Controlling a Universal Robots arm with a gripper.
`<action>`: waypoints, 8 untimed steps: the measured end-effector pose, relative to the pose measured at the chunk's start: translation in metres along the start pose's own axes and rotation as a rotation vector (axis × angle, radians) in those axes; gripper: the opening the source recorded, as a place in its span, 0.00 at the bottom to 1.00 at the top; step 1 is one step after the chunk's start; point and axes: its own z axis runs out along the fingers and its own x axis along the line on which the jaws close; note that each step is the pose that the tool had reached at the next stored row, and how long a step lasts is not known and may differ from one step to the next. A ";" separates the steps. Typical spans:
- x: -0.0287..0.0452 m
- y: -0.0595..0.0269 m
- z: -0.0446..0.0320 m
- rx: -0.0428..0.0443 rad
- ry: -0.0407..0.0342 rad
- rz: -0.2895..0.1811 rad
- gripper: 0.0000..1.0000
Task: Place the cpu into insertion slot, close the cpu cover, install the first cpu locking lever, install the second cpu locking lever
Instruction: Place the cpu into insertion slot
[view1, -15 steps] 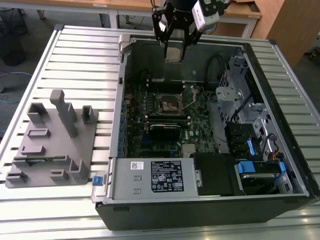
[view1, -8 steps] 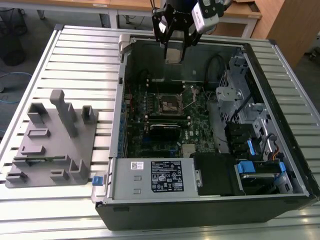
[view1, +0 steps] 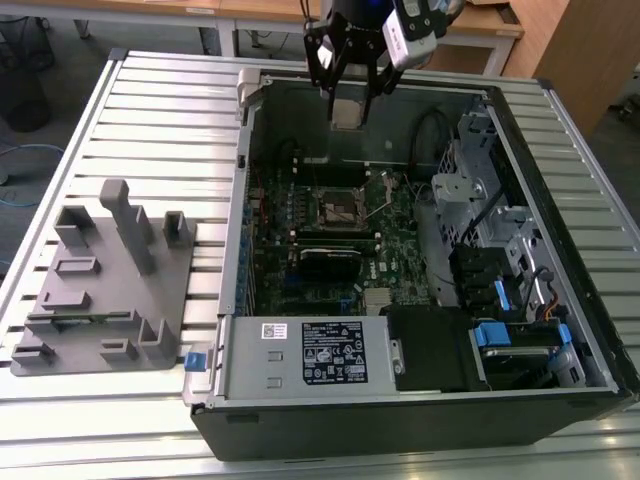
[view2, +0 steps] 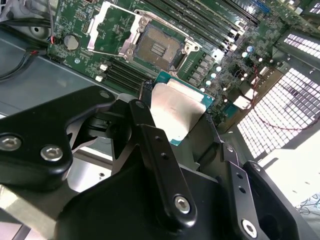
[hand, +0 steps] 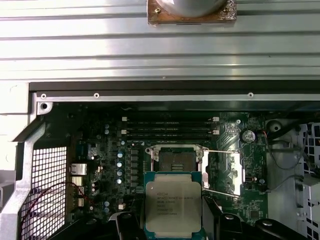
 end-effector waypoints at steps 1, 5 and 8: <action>0.0000 0.0000 0.0001 0.0001 0.0000 0.000 0.54; 0.0000 0.0000 0.0003 0.0000 0.0000 0.000 0.54; 0.0000 -0.0001 0.0013 -0.0002 -0.0001 0.000 0.54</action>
